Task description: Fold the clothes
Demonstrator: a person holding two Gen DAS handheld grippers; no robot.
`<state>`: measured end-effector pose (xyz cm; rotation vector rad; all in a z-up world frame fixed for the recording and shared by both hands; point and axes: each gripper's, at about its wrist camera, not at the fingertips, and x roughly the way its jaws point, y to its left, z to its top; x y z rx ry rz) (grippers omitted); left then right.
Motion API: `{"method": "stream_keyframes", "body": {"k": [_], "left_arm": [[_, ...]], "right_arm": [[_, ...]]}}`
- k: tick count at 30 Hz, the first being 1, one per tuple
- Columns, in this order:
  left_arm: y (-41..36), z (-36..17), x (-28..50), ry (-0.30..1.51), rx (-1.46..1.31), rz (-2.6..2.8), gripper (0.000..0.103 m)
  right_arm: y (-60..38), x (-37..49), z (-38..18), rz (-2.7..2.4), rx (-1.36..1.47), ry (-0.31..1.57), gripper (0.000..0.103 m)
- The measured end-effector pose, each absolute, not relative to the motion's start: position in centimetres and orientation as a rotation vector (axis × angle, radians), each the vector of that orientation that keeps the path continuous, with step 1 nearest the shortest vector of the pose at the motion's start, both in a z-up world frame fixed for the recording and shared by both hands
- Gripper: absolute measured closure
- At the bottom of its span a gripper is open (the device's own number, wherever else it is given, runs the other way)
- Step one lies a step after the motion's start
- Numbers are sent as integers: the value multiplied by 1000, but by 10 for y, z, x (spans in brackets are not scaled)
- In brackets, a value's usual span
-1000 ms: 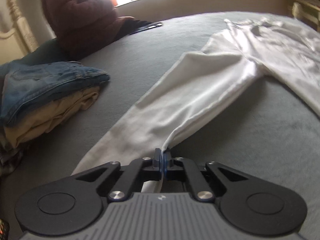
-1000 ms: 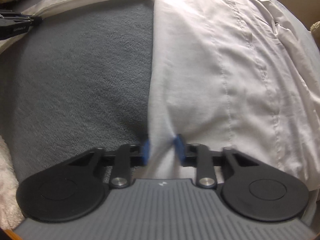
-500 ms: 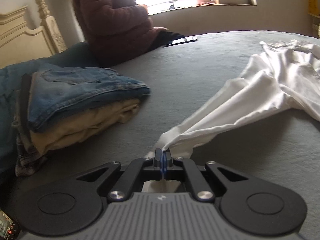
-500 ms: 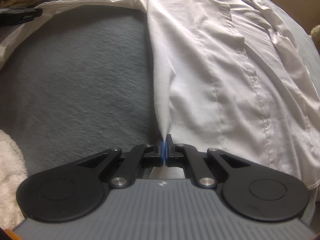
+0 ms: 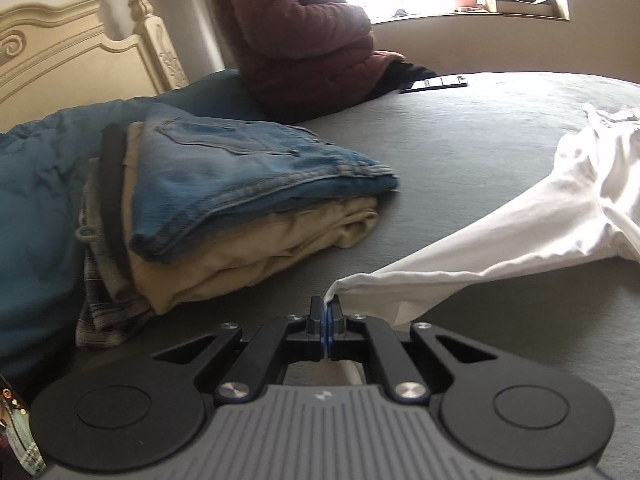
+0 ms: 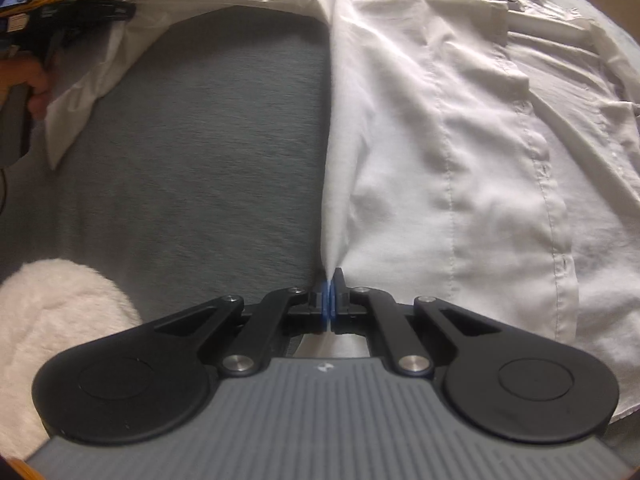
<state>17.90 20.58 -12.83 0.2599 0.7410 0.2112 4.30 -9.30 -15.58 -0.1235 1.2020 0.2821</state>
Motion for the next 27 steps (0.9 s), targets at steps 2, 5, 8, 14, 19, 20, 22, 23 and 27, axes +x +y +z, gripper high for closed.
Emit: {"method": "stream_keyframes", "body": {"k": [2, 5, 8, 14, 19, 20, 22, 23, 27], "left_arm": [[212, -127, 179, 742, 257, 229, 101], [220, -125, 180, 743, 255, 256, 101], [228, -125, 180, 754, 255, 275, 101], [220, -128, 152, 775, 316, 196, 101], [218, -136, 115, 852, 322, 119, 96], [218, -138, 110, 884, 308, 108, 93], [218, -141, 101, 947, 274, 88, 89], [218, -140, 97, 972, 253, 76, 86], [215, -125, 81, 1060, 143, 5, 61]], "right_arm": [[-94, 45, -157, 301, -113, 1204, 103], [-98, 48, -160, 330, -100, 1210, 103], [-99, 45, -161, 347, -81, 1215, 103], [-125, 35, -166, 402, 40, 1232, 100], [-166, 30, -153, 554, 51, 1203, 57], [-173, 33, -149, 582, 32, 1199, 56], [-185, 44, -142, 638, 3, 1203, 54], [-189, 50, -135, 657, -3, 1209, 54], [-199, 92, -112, 717, 25, 1216, 54]]}}
